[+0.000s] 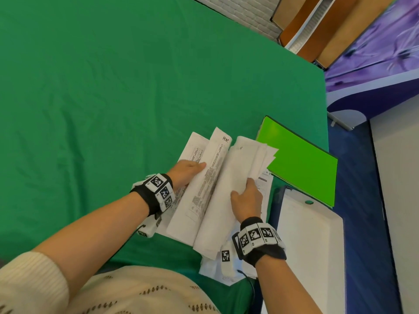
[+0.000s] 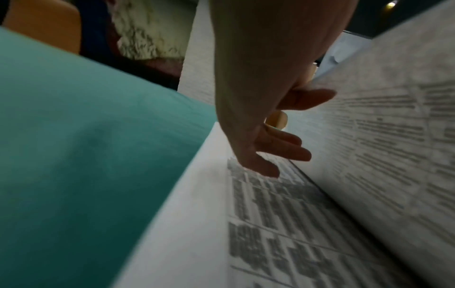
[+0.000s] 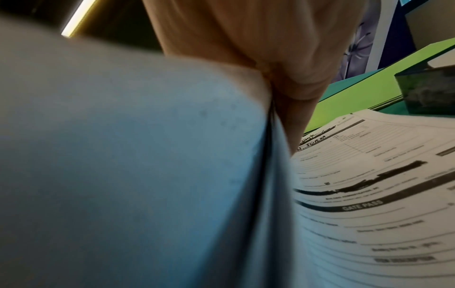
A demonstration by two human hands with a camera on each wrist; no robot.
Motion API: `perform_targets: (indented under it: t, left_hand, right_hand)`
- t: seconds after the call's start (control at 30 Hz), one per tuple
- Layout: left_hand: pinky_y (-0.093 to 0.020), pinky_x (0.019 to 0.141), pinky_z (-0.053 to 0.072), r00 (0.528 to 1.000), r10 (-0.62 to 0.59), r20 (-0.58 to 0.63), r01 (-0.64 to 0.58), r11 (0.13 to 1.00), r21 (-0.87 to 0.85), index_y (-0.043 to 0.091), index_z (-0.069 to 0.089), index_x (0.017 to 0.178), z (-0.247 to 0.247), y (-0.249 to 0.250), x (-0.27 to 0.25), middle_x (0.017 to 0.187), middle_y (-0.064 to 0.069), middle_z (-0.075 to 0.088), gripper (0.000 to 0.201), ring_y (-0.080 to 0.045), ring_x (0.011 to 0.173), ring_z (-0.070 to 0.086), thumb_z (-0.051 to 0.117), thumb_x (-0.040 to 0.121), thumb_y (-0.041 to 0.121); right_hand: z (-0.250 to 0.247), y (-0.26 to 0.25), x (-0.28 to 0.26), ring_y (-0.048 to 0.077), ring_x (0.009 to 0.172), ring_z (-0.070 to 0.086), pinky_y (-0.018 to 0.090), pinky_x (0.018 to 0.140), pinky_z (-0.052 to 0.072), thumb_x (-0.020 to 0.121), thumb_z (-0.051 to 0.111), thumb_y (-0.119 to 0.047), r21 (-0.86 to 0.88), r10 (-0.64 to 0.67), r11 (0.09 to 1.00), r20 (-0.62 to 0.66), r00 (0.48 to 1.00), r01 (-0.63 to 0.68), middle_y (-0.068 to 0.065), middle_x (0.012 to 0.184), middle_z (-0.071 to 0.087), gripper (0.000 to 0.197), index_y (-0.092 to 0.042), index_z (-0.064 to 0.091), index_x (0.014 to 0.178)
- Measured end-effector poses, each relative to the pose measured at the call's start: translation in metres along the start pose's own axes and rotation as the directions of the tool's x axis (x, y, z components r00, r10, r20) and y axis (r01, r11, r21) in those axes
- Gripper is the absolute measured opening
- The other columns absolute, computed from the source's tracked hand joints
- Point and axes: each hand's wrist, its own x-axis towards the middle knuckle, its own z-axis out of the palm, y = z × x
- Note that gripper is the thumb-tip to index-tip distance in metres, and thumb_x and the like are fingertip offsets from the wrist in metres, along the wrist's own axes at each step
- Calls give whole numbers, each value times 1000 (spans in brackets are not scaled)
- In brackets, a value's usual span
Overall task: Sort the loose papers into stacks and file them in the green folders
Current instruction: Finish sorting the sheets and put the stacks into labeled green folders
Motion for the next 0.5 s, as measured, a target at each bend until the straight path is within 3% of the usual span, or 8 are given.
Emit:
perform_targets:
  t: [0.07,0.13,0.2,0.23,0.3,0.4,0.43,0.5]
  left_hand:
    - [-36,72,51,995,77,-64,-69,990,125,12,56,74,-12,-1,5,76,-6,61,32,-21,71,58,57,96,35]
    - [-33,65,40,987,130,-94,-110,974,201,16,47,69,-19,0,9,70,-5,49,32,-20,69,47,56,97,28]
    - [-36,69,41,990,129,-49,-117,973,200,15,51,76,-18,4,9,77,-8,53,28,-22,72,47,52,99,30]
    - [-38,74,45,997,76,3,-75,983,165,15,56,85,-14,8,6,85,-9,58,29,-24,74,52,48,100,38]
    - [-43,88,49,985,-95,145,86,994,68,19,58,110,-5,14,-2,108,-8,66,55,-28,89,65,34,94,66]
    - [-55,98,36,908,-191,373,216,976,-28,25,52,130,10,20,-13,130,0,61,87,-32,117,59,16,80,85]
    - [-56,97,32,895,-190,405,218,976,-24,25,52,131,14,21,-16,132,3,60,88,-30,119,57,15,80,85]
    - [-51,98,34,916,-183,356,170,983,68,20,56,127,20,22,-20,128,6,63,80,-22,116,59,20,87,79]
  right_hand:
    - [-2,1,-6,25,100,57,34,92,46,88,55,-2,68,-26,997,-38,999,28,-2,112,54,71,-23,25,149]
    - [-1,2,-10,21,93,56,33,88,45,88,53,2,64,-73,995,-53,996,77,-5,102,49,83,-33,14,153]
    - [1,5,-8,21,102,54,33,95,42,90,50,1,-1,-99,995,-35,994,99,1,108,53,64,-28,37,146]
    - [3,6,-7,24,108,55,33,98,41,92,49,-2,-45,-108,993,-29,994,107,7,113,56,47,-22,53,134]
    - [6,4,-7,30,106,57,33,94,42,97,48,-17,-35,-97,995,-40,995,96,14,107,62,24,-14,69,109]
    - [5,-8,-11,24,86,57,34,81,44,95,39,-59,45,-44,998,-13,999,45,5,85,65,51,-18,65,77]
    - [4,-11,-10,22,84,57,33,79,43,92,40,-63,69,-27,997,-18,999,28,2,84,65,54,-19,66,78]
    - [2,-10,-8,24,95,60,30,84,45,92,53,-54,60,-13,998,-46,999,15,4,99,68,45,-13,70,100]
